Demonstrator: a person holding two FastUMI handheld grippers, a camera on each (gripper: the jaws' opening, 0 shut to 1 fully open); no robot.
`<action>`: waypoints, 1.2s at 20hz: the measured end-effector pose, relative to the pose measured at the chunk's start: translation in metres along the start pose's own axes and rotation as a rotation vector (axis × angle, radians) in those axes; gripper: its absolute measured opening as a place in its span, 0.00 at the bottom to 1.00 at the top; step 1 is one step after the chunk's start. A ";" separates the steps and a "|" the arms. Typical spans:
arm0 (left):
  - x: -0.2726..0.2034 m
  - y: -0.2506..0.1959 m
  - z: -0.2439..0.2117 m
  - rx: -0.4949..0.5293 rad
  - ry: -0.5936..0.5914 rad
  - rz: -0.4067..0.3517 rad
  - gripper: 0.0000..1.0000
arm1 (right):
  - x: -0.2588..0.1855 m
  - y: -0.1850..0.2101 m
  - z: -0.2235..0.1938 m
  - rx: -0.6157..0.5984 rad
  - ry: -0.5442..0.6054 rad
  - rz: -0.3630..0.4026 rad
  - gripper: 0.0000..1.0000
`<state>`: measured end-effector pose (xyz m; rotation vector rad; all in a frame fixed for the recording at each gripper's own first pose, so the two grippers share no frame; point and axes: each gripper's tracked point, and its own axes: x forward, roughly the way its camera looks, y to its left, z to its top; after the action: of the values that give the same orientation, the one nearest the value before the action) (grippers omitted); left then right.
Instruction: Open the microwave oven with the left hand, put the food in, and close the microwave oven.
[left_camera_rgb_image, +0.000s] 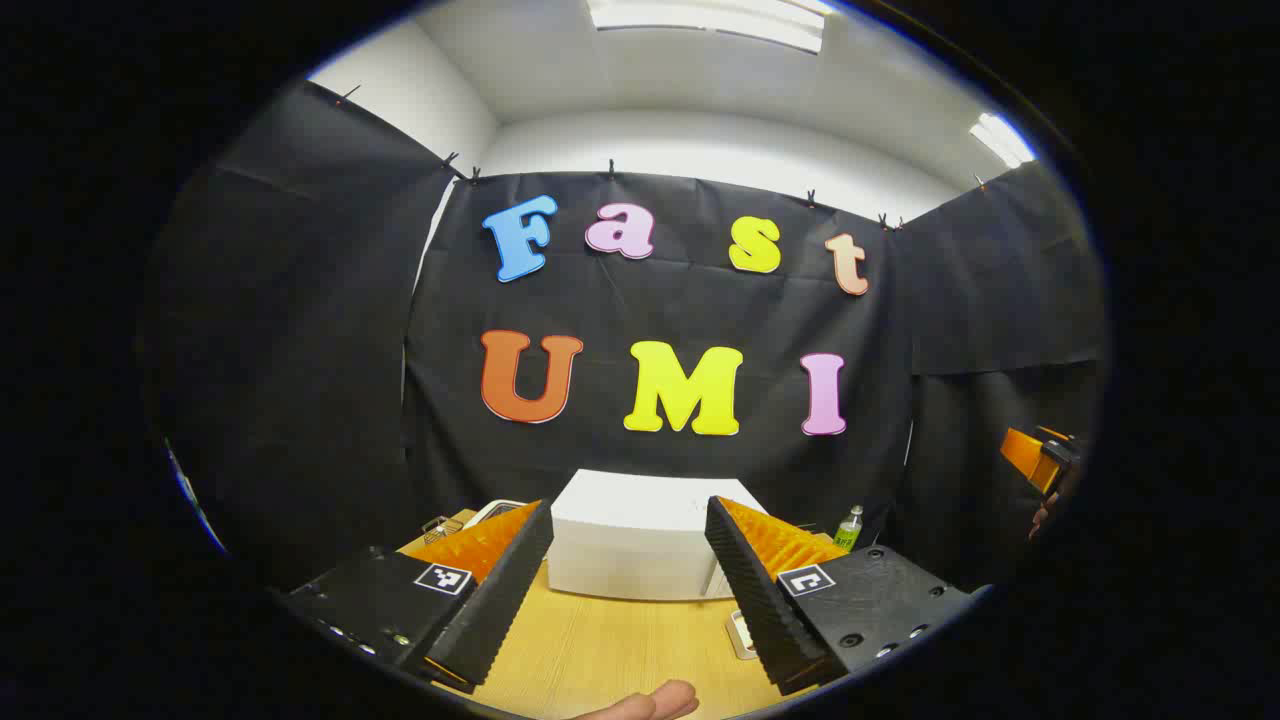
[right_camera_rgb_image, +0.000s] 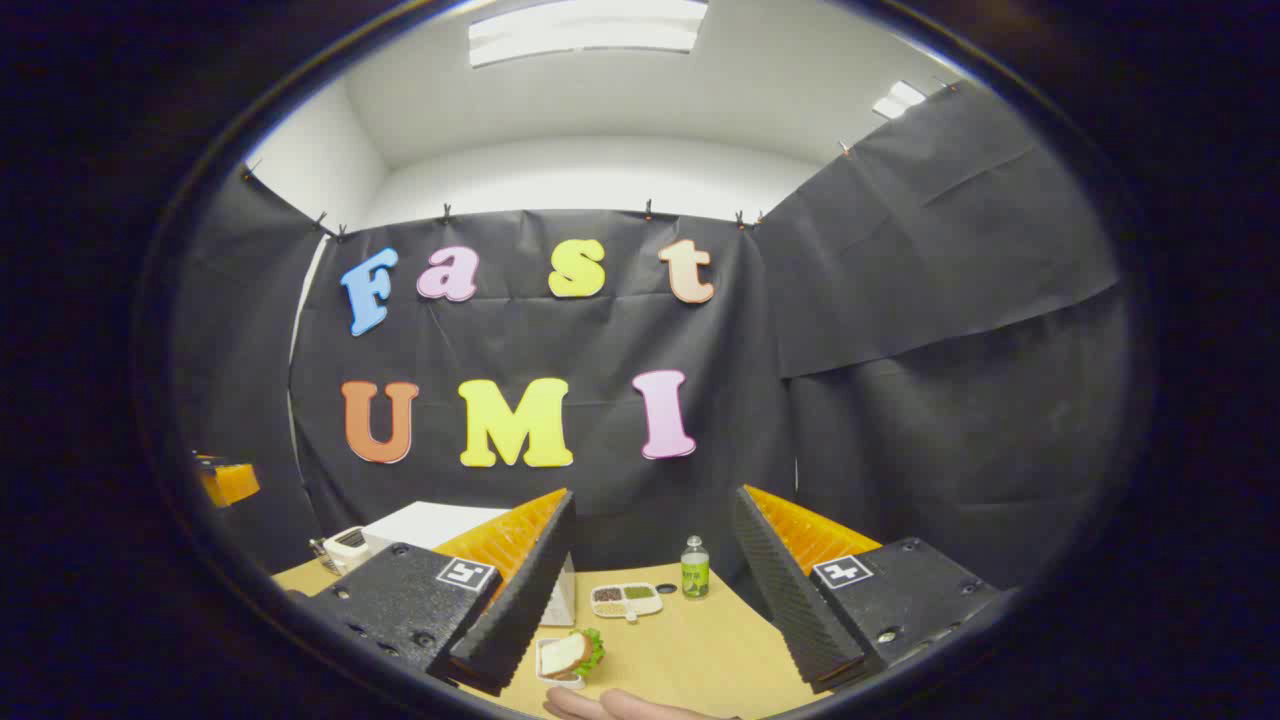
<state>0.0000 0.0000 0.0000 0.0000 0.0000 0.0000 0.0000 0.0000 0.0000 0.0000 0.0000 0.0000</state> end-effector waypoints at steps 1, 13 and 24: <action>0.002 -0.003 0.001 0.004 -0.001 -0.008 0.95 | 0.001 -0.001 -0.006 -0.008 0.020 0.005 1.00; 0.041 -0.008 -0.009 -0.027 0.013 -0.043 0.95 | 0.008 -0.016 -0.001 -0.009 -0.009 0.000 1.00; 0.159 -0.011 -0.051 -0.100 -0.002 -0.041 0.95 | 0.016 -0.031 -0.013 -0.005 -0.039 -0.030 1.00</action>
<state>0.1590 -0.0108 -0.0514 -0.1003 -0.0021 -0.0408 0.0159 -0.0312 -0.0126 -0.0047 -0.0391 -0.0300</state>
